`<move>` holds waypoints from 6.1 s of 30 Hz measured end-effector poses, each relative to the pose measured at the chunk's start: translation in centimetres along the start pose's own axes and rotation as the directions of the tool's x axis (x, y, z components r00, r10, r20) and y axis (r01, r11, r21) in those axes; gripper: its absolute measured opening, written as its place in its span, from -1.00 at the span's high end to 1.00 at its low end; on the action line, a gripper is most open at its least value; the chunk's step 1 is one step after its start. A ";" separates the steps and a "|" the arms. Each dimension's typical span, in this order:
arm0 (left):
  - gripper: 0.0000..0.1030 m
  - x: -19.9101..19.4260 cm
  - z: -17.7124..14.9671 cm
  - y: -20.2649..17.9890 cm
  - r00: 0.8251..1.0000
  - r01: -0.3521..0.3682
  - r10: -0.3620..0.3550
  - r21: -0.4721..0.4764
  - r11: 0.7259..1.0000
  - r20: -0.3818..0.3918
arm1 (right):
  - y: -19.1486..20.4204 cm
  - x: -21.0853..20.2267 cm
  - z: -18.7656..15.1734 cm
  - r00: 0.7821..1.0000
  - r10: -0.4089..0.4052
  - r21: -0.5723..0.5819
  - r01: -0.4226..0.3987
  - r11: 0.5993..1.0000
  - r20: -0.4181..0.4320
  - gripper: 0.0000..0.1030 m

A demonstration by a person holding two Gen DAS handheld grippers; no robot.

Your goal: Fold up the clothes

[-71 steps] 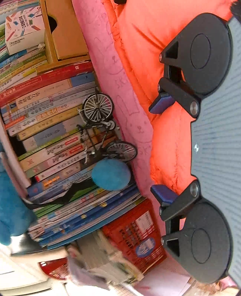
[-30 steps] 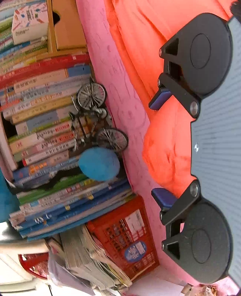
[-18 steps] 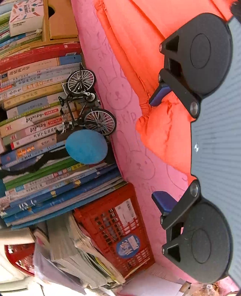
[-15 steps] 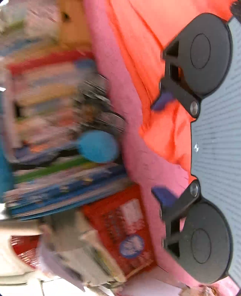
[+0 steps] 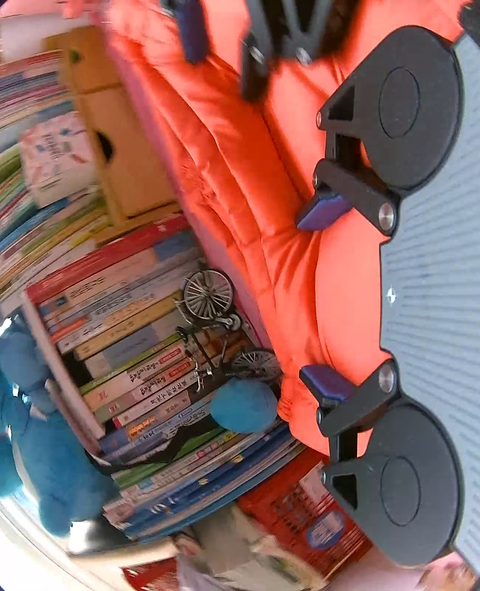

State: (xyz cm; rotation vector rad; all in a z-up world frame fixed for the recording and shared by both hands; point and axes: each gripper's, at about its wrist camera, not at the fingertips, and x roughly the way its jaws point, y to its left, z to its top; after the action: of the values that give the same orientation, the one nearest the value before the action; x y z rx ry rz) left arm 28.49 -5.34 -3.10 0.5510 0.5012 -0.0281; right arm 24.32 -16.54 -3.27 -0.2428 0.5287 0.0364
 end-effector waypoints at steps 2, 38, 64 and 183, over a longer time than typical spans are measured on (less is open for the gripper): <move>-0.63 0.2 -0.4 0.3 1.000 -0.027 0.027 0.040 0.999 0.002 | -1.3 -0.2 -0.7 0.999 -0.033 0.005 0.033 0.999 -0.013 0.09; -0.12 -8.0 2.5 5.2 0.787 0.564 -0.615 -0.348 0.749 -0.048 | 5.5 -12.6 -4.7 0.980 0.173 0.323 -0.194 0.926 0.095 -0.11; 0.25 -9.4 1.3 2.1 0.735 0.553 -0.621 -0.289 0.781 -0.272 | 8.5 -14.2 -5.0 0.991 0.131 0.381 -0.114 0.918 -0.021 -0.07; 0.21 4.0 7.8 1.3 0.845 0.381 -0.497 -0.428 0.819 -0.199 | 7.0 -14.9 -5.7 0.985 0.167 0.399 -0.139 0.907 -0.037 -0.08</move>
State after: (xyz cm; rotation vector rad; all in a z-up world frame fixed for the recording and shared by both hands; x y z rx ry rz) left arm 35.69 -7.78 1.42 0.0456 0.9107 -0.2964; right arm 7.92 -10.68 -2.05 0.1952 0.6121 0.0729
